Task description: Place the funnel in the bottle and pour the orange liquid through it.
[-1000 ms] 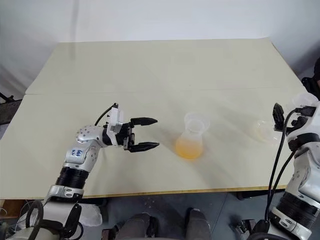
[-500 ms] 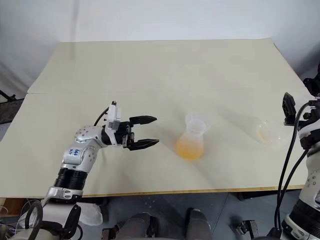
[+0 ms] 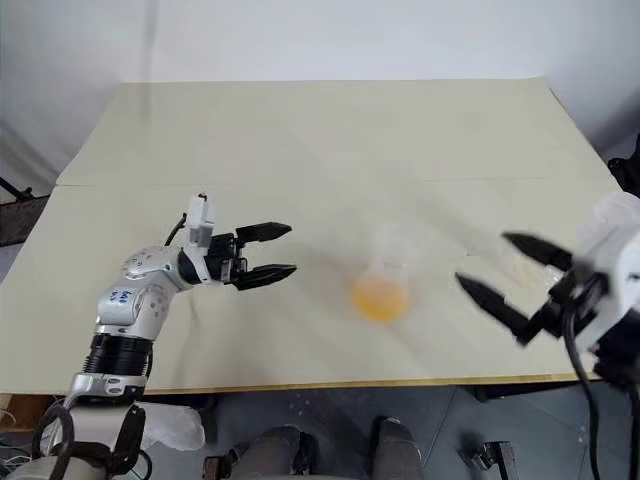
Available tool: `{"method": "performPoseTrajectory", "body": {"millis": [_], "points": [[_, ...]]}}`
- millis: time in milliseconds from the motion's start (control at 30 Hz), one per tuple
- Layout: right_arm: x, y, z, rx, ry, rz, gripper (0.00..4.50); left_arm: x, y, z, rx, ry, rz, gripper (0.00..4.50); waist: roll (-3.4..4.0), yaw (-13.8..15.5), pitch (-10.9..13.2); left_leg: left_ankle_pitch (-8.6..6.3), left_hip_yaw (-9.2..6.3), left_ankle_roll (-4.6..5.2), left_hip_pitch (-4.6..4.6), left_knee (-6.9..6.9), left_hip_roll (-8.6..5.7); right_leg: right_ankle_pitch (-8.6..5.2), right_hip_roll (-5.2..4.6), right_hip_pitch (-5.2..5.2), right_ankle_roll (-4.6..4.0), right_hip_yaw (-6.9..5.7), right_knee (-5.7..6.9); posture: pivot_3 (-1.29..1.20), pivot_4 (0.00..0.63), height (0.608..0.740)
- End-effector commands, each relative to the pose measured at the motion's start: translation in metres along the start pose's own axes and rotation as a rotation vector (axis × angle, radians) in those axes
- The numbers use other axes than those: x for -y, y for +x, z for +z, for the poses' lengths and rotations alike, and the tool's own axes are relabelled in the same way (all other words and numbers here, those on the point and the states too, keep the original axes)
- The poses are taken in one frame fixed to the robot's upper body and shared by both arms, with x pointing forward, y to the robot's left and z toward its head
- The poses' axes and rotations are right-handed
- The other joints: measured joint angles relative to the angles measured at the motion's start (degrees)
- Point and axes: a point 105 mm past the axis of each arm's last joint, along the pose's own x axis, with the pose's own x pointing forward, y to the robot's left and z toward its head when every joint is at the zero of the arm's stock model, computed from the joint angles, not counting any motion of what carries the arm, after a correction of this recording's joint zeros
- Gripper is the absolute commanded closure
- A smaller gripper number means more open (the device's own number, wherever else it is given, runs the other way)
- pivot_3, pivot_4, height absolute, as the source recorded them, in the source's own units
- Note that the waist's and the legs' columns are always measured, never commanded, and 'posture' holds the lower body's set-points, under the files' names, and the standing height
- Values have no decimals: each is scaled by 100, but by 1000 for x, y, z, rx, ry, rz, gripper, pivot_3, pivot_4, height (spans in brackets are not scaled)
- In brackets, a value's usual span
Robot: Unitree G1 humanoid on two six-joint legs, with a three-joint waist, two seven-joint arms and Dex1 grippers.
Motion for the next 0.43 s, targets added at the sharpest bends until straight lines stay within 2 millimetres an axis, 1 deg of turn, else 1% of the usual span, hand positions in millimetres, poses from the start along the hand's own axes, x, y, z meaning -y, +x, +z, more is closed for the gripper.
{"method": "performPoseTrajectory", "body": {"millis": [33,100,133,200,267,333,433], "points": [[-3,-15,-15,-26,-13,33,39,4,-14,0,-18,37,-23,0,-14,-7,-2,0,3,1,0,0,0,0,0,2,0,3,-7,0,150,740],[-2,-21,-29,-27,17,25,39,5,-23,-5,-35,54,-27,0,-22,-9,-4,0,6,1,0,1,2,0,3,3,0,5,-13,0,150,740],[-1,-23,-33,-26,25,21,39,5,-24,-6,-37,62,-30,0,-23,-11,-5,0,6,1,0,0,1,0,2,3,0,6,-13,0,150,740],[-3,-28,-43,0,54,21,39,6,-32,-8,-49,74,-30,0,-23,-11,-5,0,5,1,3,-1,1,0,2,3,0,7,-12,0,150,740],[-3,-32,-51,9,55,14,39,4,-34,-6,-29,97,-7,0,-23,-17,-5,-1,5,0,5,-4,4,0,5,2,0,5,-10,0,150,740],[-7,-35,-60,-25,54,46,39,5,-34,-5,-17,107,-4,0,-22,-10,-5,-1,4,0,3,-2,4,0,4,2,0,5,-10,0,150,740],[-8,-34,-64,-46,35,69,39,8,-35,-4,-18,120,-8,0,-23,-11,-5,-1,4,0,5,-2,1,0,1,4,0,6,-10,0,150,740]]}}
